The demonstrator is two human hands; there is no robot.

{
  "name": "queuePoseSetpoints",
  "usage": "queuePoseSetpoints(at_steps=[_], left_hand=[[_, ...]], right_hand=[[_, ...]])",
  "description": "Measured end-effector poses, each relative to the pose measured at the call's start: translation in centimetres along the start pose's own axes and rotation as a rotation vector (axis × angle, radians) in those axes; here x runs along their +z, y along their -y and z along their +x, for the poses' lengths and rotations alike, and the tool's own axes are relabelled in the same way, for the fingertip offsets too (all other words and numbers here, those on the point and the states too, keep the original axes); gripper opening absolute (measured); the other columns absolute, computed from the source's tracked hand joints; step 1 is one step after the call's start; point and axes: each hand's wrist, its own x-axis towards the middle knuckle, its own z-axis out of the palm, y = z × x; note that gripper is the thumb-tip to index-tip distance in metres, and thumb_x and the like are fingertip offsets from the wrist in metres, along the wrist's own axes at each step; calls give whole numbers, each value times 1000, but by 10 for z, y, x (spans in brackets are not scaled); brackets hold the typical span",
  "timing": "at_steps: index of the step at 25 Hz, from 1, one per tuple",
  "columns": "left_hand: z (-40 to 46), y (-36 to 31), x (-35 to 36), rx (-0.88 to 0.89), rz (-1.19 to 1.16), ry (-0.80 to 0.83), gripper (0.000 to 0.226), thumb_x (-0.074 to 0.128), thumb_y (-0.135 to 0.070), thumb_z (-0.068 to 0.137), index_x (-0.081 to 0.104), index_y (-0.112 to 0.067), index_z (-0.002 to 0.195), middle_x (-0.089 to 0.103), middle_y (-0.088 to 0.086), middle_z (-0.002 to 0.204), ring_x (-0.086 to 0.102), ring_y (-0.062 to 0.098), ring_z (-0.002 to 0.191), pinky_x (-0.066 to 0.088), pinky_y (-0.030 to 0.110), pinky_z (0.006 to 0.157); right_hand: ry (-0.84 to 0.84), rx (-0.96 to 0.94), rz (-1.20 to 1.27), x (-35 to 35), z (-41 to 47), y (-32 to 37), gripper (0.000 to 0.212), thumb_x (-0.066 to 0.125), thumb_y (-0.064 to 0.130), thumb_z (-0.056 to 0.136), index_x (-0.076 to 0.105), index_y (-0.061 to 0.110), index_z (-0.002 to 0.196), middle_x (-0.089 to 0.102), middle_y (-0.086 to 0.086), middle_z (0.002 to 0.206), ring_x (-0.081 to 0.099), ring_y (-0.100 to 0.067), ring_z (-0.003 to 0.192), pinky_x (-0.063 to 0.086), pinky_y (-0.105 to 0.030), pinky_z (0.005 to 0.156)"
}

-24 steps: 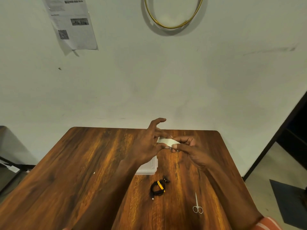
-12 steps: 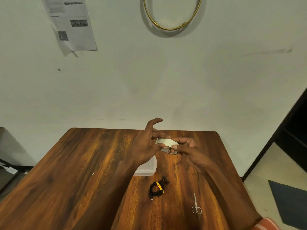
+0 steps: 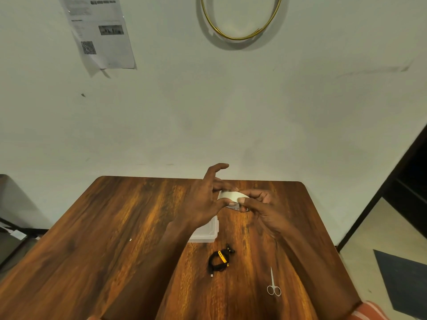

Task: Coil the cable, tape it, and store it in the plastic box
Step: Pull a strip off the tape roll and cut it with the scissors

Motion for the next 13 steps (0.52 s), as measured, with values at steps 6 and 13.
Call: queuePoseSetpoints(at_steps=[6, 13], left_hand=[[-3, -1, 1, 34, 24, -10, 62, 80, -15, 80, 50, -31, 132, 74, -15, 109, 63, -10, 100, 50, 9, 88], [-12, 10, 7, 182, 136, -118, 18, 72, -15, 88, 77, -11, 104, 71, 1, 121, 66, 9, 111, 56, 30, 93]], right_hand=[[-69, 27, 87, 6, 0, 0, 19, 61, 14, 90, 79, 16, 84, 76, -1, 78, 67, -14, 73, 54, -23, 67], [-23, -117, -190, 10, 0, 2, 28, 61, 4, 92, 74, 27, 101, 76, -13, 88, 69, -16, 86, 53, -31, 83]])
